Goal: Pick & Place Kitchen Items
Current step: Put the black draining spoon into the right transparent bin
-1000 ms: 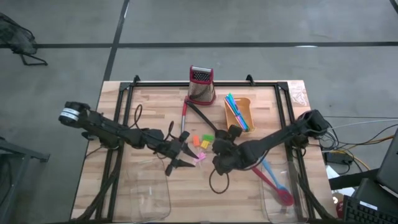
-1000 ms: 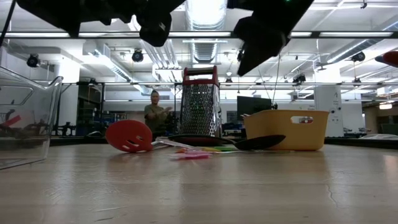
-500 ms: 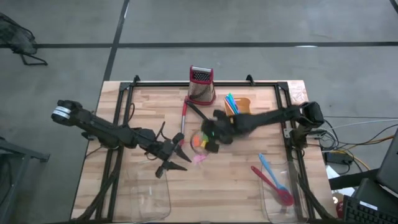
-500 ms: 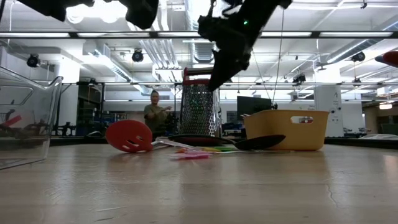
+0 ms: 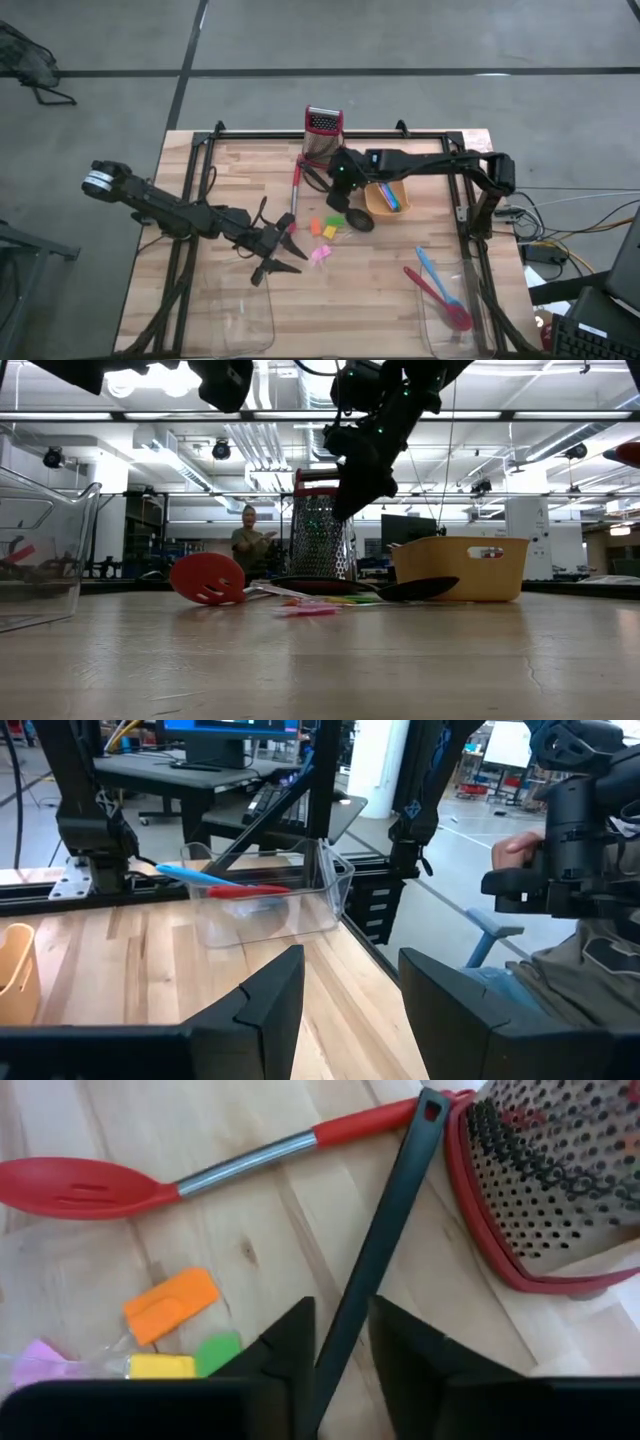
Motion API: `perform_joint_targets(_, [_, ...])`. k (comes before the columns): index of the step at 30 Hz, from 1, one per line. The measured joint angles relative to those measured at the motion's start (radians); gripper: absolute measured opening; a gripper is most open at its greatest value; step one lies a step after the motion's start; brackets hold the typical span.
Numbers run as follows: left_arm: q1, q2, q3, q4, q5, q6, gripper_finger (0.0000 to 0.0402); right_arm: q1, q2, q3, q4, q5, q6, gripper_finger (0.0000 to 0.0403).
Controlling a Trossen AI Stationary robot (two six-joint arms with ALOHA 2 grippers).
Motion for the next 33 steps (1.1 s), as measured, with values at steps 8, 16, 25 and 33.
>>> perform_joint_targets(8, [0.000,0.000,0.000,0.000,0.000,-0.005,0.0170,0.018,0.000,-0.007,0.014,-0.003,0.021,0.0210])
perform_joint_targets(16, [0.000,0.000,0.000,0.000,-0.003,-0.005,0.0170,0.022,0.000,-0.008,0.044,-0.023,0.031,0.0247])
perform_joint_targets(25, [0.000,0.000,0.000,-0.002,-0.003,-0.005,0.0170,0.028,0.001,-0.038,0.113,-0.007,0.037,0.0266])
perform_joint_targets(33, [0.000,0.000,0.000,-0.001,-0.003,-0.008,0.0170,0.033,0.010,-0.096,0.183,0.011,0.061,0.0258])
